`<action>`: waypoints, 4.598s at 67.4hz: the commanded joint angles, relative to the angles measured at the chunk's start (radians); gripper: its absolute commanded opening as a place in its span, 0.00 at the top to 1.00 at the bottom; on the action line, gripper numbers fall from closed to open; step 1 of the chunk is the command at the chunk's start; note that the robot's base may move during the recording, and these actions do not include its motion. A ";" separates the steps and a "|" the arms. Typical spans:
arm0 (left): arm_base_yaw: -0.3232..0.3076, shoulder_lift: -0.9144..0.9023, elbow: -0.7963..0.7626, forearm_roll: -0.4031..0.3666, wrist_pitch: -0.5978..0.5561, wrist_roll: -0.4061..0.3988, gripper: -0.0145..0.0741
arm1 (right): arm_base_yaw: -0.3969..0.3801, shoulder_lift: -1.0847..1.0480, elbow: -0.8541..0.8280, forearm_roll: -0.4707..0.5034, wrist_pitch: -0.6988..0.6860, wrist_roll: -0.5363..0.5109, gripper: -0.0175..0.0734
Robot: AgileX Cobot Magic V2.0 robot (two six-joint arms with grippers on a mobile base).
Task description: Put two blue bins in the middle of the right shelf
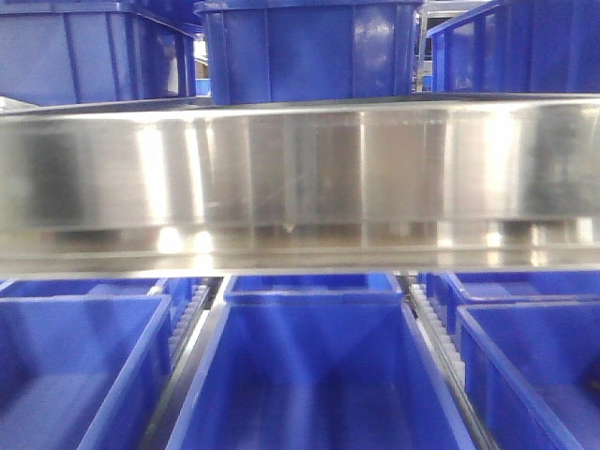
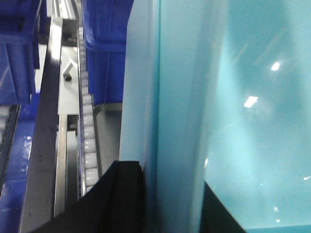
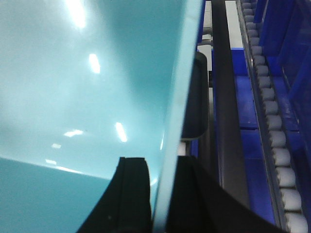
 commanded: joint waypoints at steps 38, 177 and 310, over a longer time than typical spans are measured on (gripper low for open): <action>-0.011 -0.007 -0.020 -0.090 -0.249 -0.032 0.96 | 0.008 -0.007 -0.012 0.076 -0.085 0.000 0.98; -0.011 0.004 -0.020 -0.088 -0.252 -0.032 0.96 | 0.008 -0.007 -0.012 0.076 -0.085 0.000 0.98; -0.011 0.004 -0.020 -0.088 -0.252 -0.032 0.96 | 0.008 -0.007 -0.012 0.078 -0.085 0.000 0.98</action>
